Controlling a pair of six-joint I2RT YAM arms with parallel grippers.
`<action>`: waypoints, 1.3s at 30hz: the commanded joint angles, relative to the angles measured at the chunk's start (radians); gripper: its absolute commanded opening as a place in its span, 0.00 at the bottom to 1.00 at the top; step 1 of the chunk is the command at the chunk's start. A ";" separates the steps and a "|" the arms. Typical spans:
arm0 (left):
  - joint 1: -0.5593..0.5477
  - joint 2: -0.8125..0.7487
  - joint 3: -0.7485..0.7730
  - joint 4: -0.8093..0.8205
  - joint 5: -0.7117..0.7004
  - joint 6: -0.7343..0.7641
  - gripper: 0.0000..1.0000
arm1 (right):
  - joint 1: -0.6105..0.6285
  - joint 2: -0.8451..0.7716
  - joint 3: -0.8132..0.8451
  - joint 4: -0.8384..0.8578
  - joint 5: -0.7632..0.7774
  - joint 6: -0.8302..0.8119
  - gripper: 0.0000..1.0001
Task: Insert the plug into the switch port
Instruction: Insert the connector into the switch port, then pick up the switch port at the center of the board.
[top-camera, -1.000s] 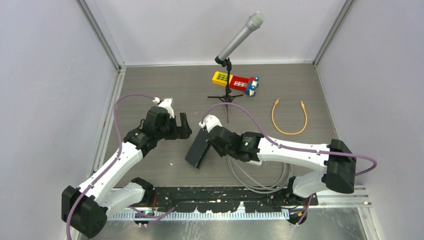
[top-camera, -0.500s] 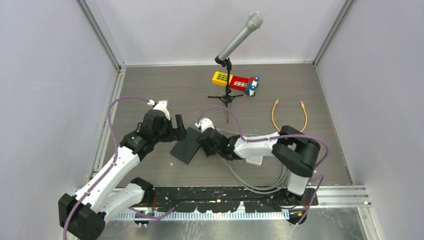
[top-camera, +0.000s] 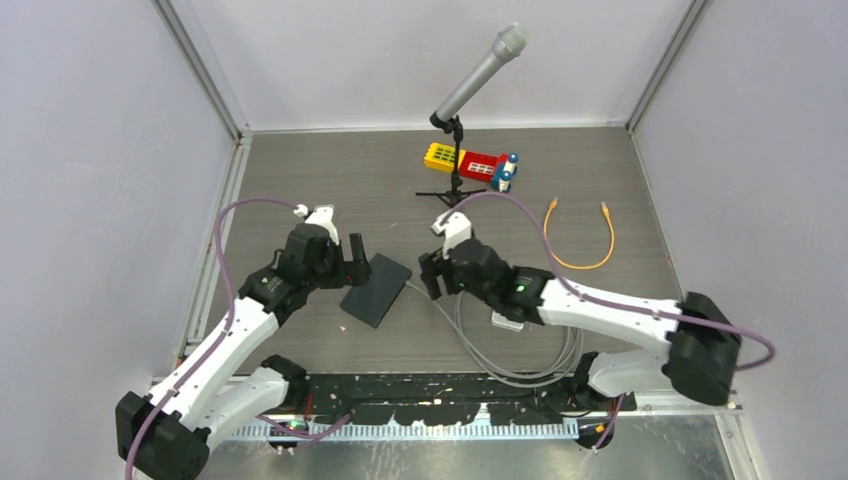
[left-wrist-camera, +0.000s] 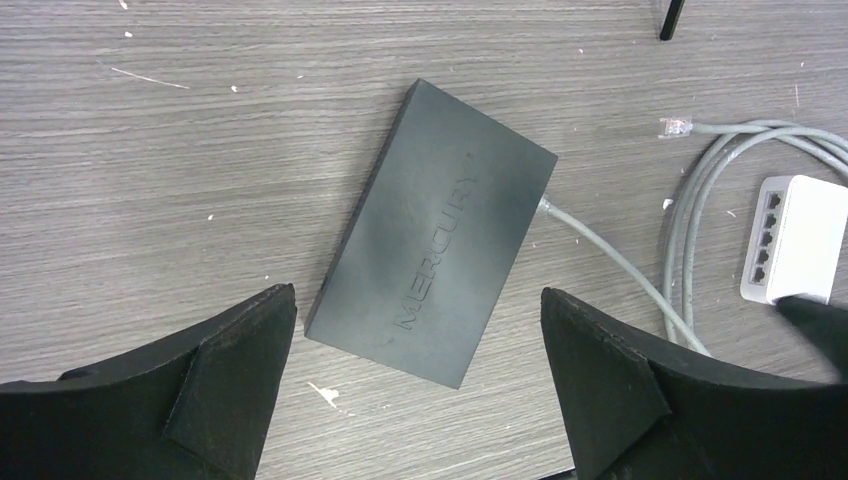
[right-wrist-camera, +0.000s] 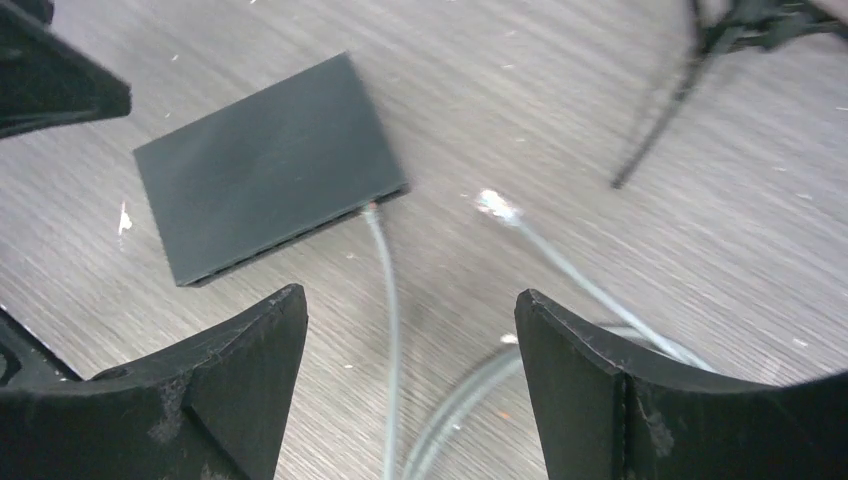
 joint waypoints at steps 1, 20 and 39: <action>0.000 0.016 -0.007 0.028 0.024 0.015 0.94 | -0.092 -0.137 -0.044 -0.207 0.061 -0.008 0.81; 0.000 0.000 -0.100 0.122 0.215 -0.063 0.91 | -0.786 0.053 -0.019 -0.153 -0.048 0.114 0.77; 0.000 -0.086 -0.156 0.086 0.199 -0.048 0.90 | -0.919 0.428 0.305 -0.180 -0.152 0.056 0.74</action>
